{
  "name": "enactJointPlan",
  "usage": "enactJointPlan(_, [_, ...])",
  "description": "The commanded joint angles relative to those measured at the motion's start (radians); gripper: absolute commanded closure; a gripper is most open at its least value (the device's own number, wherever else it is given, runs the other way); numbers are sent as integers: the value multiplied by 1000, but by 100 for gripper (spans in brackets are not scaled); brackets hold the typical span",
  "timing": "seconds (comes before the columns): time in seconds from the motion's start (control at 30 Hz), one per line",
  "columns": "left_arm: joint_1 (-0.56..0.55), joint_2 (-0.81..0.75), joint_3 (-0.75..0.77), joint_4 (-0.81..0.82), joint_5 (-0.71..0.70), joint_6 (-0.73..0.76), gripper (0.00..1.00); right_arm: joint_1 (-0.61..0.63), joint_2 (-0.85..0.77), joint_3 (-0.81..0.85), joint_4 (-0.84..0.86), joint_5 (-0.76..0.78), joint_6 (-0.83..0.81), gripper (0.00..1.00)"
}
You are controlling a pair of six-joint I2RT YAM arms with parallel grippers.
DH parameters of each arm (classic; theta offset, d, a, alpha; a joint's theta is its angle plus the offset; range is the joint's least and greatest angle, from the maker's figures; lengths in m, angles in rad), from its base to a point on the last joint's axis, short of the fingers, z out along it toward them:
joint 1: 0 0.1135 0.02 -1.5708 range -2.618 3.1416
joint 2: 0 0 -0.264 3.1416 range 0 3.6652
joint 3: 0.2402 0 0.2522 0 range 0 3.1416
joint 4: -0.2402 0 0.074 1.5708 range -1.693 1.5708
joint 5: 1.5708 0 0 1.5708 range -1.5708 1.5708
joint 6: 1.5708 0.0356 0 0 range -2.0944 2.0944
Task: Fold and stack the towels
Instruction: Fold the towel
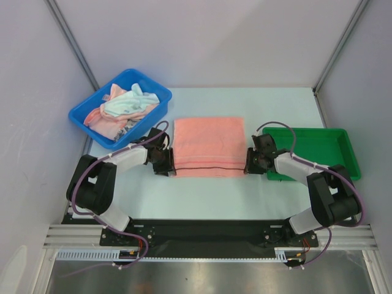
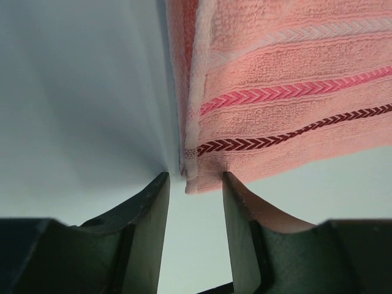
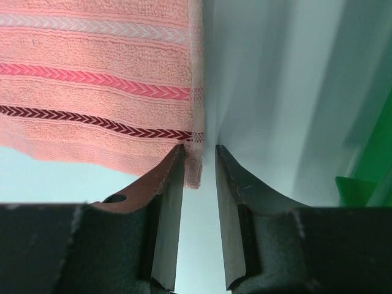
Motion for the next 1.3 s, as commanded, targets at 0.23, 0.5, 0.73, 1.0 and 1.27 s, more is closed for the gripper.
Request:
enactJointPlan(0.23, [-3,-20,-18,60,20,-20,52,-24,-44,-38,19,-96,36,67])
enactJointPlan(0.5, [-3,0,-39,83,23,-33,53,-44,-73,-55,11,-130,41,66])
enactJointPlan(0.73, [-3,17,-56,94,13,-40,58,-43,-56,-80,33,-127,56,66])
enactJointPlan(1.0, [-3,29,-87,132,33,-51,85,-37,-39,-92,67,-144,64,74])
enactJointPlan(1.27, [-3,-74,14,36,96,-72,100,-38,-132,-8,-24,-144,59,100])
